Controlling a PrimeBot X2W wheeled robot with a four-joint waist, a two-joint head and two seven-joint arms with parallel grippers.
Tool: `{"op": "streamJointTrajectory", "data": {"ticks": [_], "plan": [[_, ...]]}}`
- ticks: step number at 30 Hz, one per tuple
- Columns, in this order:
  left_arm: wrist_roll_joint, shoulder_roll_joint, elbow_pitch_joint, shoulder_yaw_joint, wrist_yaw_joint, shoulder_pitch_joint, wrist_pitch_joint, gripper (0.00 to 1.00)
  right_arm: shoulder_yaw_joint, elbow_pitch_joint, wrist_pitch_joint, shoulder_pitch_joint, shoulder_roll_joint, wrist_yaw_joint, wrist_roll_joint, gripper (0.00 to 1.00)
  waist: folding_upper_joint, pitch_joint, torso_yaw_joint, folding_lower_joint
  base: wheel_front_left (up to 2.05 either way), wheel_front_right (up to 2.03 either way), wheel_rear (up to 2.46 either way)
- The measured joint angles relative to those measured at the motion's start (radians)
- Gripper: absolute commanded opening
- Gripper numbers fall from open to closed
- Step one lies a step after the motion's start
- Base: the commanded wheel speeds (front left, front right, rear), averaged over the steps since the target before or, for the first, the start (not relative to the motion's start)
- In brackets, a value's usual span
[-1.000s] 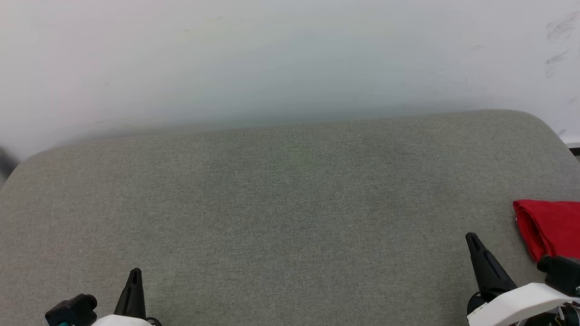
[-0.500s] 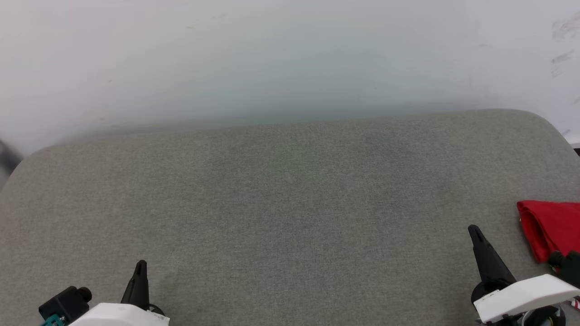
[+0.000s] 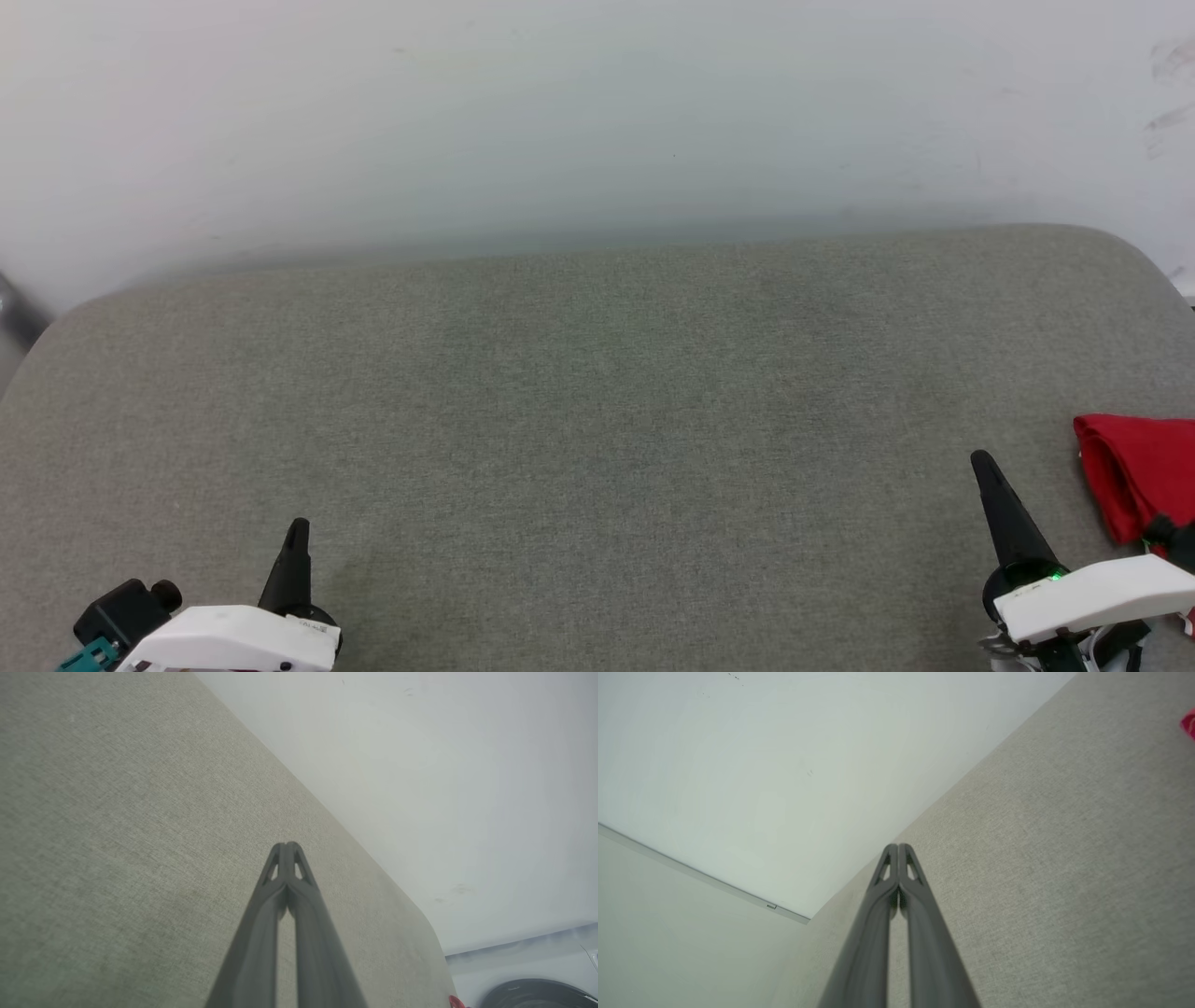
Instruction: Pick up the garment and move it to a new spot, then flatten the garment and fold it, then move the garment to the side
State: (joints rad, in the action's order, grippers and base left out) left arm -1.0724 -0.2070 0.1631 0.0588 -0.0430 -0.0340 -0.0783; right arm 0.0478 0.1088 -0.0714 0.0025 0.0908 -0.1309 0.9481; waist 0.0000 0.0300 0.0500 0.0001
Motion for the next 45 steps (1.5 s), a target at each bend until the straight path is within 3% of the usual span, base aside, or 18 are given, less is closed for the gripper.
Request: {"op": "streamJointTrajectory", "data": {"ticks": [45], "plan": [[-0.353,0.096,0.054,-0.104,0.113,0.085,0.120,0.00,0.042,0.089,-0.027,-0.064,-0.026,0.000,0.429,0.00,0.0000,-0.019,-0.029,0.0000,0.00,0.00,0.00]]}}
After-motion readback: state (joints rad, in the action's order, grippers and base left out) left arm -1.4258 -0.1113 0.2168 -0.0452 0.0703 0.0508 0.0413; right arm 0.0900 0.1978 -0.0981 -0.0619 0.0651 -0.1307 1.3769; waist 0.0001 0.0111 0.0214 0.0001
